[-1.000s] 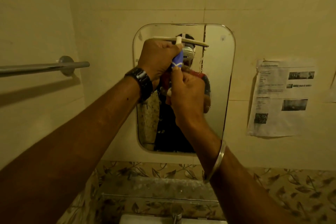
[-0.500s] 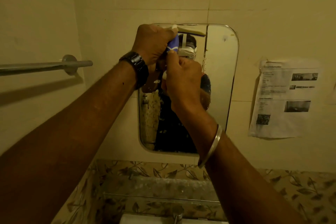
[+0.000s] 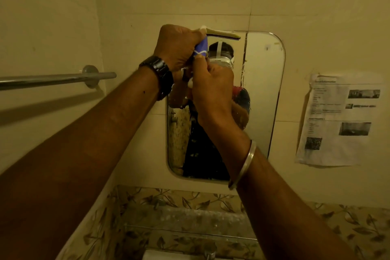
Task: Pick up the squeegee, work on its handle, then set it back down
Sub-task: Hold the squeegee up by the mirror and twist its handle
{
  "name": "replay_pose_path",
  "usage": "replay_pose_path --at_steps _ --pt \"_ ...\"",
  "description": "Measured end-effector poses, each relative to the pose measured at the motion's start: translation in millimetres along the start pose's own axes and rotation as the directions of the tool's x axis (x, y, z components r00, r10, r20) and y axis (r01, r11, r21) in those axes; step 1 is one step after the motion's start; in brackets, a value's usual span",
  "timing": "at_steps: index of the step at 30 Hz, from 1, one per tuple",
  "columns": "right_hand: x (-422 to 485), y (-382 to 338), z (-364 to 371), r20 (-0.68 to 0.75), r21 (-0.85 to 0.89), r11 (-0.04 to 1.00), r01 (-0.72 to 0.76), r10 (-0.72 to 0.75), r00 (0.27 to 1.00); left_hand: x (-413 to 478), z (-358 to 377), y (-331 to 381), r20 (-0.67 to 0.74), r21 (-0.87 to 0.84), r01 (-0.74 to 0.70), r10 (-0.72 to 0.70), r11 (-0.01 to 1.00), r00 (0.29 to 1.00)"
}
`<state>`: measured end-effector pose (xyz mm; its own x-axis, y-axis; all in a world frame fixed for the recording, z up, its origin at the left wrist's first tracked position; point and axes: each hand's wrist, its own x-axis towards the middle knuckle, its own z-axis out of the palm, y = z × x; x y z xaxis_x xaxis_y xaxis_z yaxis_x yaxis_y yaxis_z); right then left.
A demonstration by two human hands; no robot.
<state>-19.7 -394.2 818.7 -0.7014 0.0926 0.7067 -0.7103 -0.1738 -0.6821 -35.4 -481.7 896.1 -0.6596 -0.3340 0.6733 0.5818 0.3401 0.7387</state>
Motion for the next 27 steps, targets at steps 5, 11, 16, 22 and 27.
replay_pose_path --at_steps 5,11,16,22,27 --pt "-31 30 3 0.034 0.006 1.000 -0.023 0.023 0.999 -27 -10 -27 0.026 -0.038 0.079 -0.078 0.996 0.997" --pt "-33 22 -1 0.064 -0.017 1.000 -0.019 0.020 0.998 -30 -12 -24 0.030 -0.037 0.039 -0.038 0.999 0.999" --pt "4 -3 8 0.042 -0.041 0.999 0.007 -0.005 0.999 0 -10 4 -0.032 -0.085 0.037 -0.040 0.996 0.999" --pt "-31 24 3 0.094 -0.008 0.999 -0.041 0.042 0.995 -26 -13 -26 0.006 -0.092 0.112 -0.112 0.989 0.994" --pt "-48 31 -6 0.114 -0.051 0.997 -0.054 0.060 0.992 -48 -16 -41 0.020 -0.069 0.145 -0.144 0.987 0.989"
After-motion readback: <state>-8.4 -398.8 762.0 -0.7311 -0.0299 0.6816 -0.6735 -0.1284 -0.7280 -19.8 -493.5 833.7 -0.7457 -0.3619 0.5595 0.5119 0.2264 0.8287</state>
